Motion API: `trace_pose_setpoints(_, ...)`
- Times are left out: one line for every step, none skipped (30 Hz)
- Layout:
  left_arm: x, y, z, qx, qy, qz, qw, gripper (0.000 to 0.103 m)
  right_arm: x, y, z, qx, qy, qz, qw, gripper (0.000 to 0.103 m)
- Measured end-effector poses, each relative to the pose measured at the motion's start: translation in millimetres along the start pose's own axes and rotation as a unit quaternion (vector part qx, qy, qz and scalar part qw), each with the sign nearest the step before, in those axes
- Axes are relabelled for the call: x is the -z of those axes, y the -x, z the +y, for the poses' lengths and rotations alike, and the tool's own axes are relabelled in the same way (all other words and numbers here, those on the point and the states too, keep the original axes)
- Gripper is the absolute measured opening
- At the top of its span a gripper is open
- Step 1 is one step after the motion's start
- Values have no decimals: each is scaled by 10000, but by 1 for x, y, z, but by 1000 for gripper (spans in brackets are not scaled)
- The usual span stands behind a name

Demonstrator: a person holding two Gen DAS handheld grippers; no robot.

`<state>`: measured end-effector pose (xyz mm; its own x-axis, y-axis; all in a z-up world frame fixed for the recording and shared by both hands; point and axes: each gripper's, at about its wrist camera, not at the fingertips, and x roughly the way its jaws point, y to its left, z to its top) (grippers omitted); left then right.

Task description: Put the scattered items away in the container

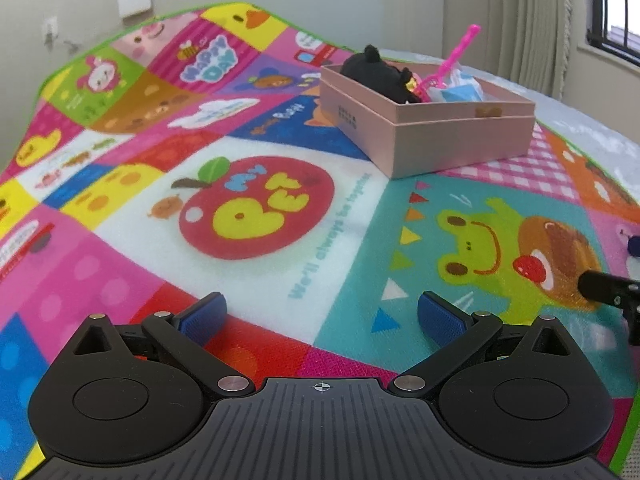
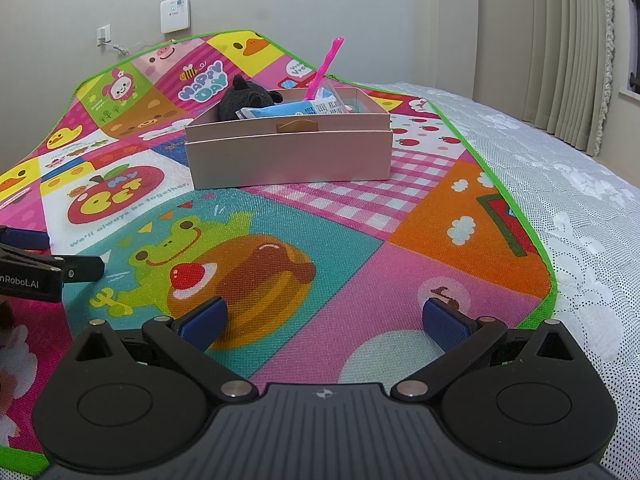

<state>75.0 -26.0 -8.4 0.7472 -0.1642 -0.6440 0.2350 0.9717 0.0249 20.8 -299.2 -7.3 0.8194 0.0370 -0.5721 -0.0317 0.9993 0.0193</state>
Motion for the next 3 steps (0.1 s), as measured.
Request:
trace_pose_setpoints(1, 0, 2, 33, 44, -24, 10000, 103, 0, 0, 0, 0, 0, 0, 10000, 103)
trace_pose_setpoints(2, 0, 2, 31, 43, -58, 10000, 103, 0, 0, 0, 0, 0, 0, 10000, 103)
trace_pose_setpoints(3, 0, 0, 11, 19, -84, 10000, 103, 0, 0, 0, 0, 0, 0, 10000, 103)
